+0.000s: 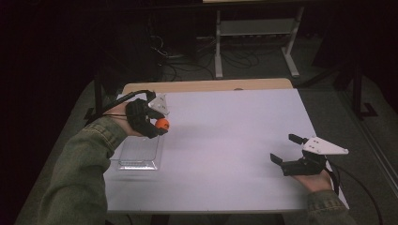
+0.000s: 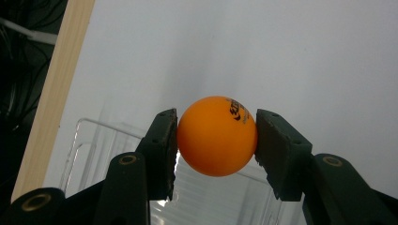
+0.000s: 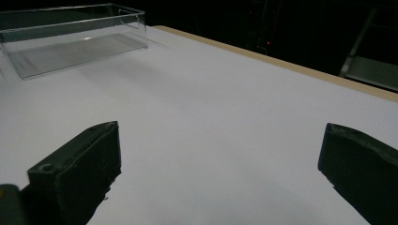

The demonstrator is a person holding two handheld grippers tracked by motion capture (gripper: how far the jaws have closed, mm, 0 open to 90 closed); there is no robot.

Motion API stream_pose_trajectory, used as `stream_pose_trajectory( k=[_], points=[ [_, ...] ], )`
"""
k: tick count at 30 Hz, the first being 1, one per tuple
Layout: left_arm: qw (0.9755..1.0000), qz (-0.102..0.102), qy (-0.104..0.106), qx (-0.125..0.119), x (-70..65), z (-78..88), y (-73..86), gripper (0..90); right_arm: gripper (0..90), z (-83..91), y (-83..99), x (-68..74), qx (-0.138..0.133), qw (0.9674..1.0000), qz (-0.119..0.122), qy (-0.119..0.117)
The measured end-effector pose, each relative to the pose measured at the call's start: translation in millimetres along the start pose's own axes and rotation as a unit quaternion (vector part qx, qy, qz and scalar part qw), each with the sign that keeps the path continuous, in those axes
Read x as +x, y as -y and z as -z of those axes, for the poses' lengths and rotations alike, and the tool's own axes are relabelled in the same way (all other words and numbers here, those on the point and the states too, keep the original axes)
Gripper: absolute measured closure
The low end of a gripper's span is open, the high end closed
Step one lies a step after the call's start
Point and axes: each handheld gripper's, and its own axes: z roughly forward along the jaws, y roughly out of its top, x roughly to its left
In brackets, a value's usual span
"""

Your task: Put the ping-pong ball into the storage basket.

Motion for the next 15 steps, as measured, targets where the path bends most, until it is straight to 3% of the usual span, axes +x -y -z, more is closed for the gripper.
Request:
stream_pose_trajectory(
  k=[15],
  points=[
    [0.9999, 0.006, 0.001, 0.014, 1.7, 2.8, 11.8, 50.7, 0.0, 0.3, 0.0, 0.0, 0.000, 1.0000, 0.001, 0.000]
  ],
)
